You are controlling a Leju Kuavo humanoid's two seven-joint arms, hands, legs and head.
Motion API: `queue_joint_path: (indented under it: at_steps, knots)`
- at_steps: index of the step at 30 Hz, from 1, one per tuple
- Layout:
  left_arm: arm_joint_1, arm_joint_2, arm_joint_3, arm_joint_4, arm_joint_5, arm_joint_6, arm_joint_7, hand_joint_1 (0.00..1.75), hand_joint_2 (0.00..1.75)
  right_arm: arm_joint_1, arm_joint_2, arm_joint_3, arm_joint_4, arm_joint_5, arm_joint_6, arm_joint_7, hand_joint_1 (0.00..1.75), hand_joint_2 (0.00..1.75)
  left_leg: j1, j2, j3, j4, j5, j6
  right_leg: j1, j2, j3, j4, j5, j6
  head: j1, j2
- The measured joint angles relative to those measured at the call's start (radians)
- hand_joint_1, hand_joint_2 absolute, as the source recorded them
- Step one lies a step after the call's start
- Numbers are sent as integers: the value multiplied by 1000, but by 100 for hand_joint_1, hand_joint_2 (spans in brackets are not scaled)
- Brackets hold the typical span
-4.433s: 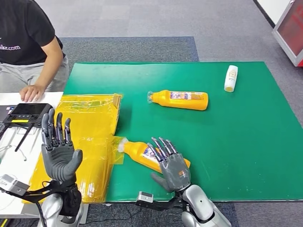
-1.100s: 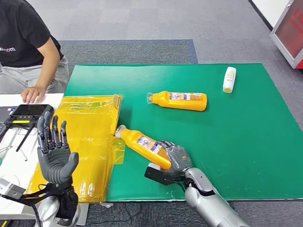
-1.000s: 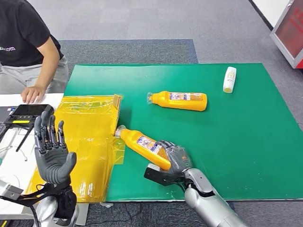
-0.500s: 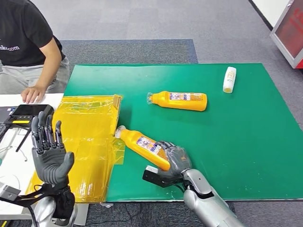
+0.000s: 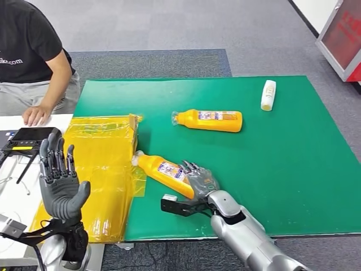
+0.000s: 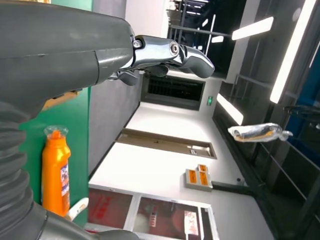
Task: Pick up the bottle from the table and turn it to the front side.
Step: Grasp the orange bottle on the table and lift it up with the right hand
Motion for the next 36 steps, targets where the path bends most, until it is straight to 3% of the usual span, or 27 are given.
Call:
queue_joint_path:
  at_steps: [11,12,15,16,26,36]
  knots:
    - [-22,-4,-3,0,-30,0,10,0,175,-120,68,63,159,20,57,0,0,175,2,1,16,-2,-4,-1,2,2,11,-1,-3,-1,0,0]
    - [-25,-4,-5,0,-33,0,10,0,175,-125,74,65,167,18,60,0,19,175,2,1,16,-2,-3,-1,2,3,12,-1,-2,-2,0,0]
    - [-33,-3,-8,0,-40,0,12,0,175,-136,86,68,186,15,64,-1,150,175,3,2,16,-2,-2,-2,3,5,14,-1,-1,-3,0,0]
    - [-34,-3,-8,0,-41,0,12,0,175,-137,89,68,192,13,64,-1,175,175,3,2,16,-2,-3,-3,3,5,14,-1,-1,-3,0,0]
    - [-36,-1,-9,0,-40,7,9,0,175,-127,98,73,215,-10,8,-12,175,175,3,3,17,-2,-5,-3,3,6,16,-1,-3,-4,0,0]
    - [-21,-3,-8,-9,-29,25,0,0,175,-63,97,54,177,-60,-172,-14,175,175,3,2,23,-2,-9,-1,3,5,23,-1,-9,-2,0,0]
